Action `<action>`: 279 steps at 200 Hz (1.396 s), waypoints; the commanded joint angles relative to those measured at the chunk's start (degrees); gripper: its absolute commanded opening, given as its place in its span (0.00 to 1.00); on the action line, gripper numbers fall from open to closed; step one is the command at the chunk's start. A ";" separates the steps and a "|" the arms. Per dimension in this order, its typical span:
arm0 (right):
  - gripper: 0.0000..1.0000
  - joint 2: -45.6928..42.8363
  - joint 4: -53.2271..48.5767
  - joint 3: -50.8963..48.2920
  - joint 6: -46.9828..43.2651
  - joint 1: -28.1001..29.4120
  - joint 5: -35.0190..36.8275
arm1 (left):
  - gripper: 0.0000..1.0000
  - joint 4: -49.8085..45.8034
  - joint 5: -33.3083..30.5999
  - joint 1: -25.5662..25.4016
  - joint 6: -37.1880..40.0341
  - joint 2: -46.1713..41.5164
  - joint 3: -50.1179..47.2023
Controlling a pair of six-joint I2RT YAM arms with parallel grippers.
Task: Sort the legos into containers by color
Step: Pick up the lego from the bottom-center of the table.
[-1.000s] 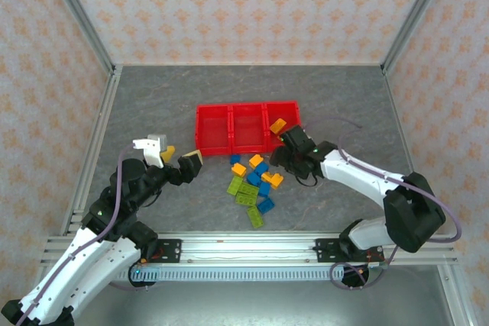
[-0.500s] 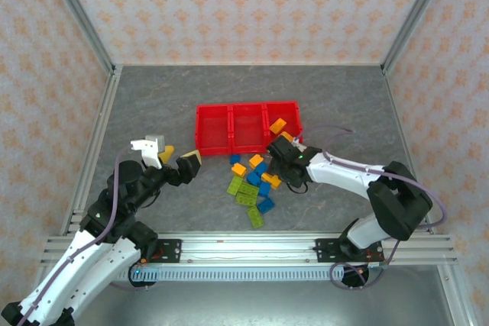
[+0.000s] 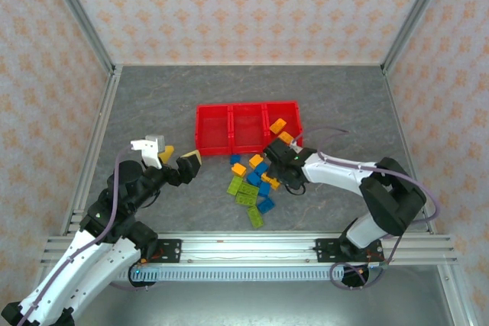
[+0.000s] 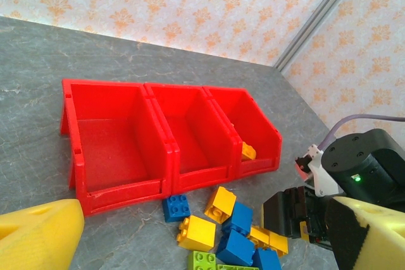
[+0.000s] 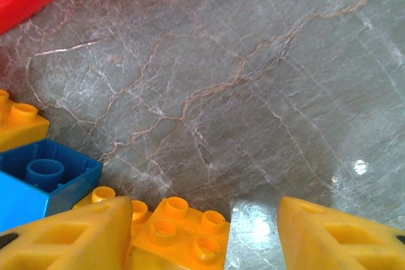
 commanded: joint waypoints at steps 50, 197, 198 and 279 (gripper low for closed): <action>0.53 2.09 -1.40 0.26 -1.51 0.45 5.23 | 0.99 1.10 1.79 -0.45 0.31 -0.74 -0.60; 0.28 -2.19 -3.75 3.17 -7.62 0.33 10.39 | 0.99 1.01 1.33 -0.45 0.20 -0.48 -0.56; 0.28 -2.25 -3.78 3.21 -7.70 0.33 10.45 | 0.99 1.01 1.30 -0.46 0.20 -0.48 -0.59; 0.25 -2.63 -4.81 8.76 -13.86 -0.56 16.44 | 0.99 1.01 1.09 -0.45 0.11 -0.48 -0.58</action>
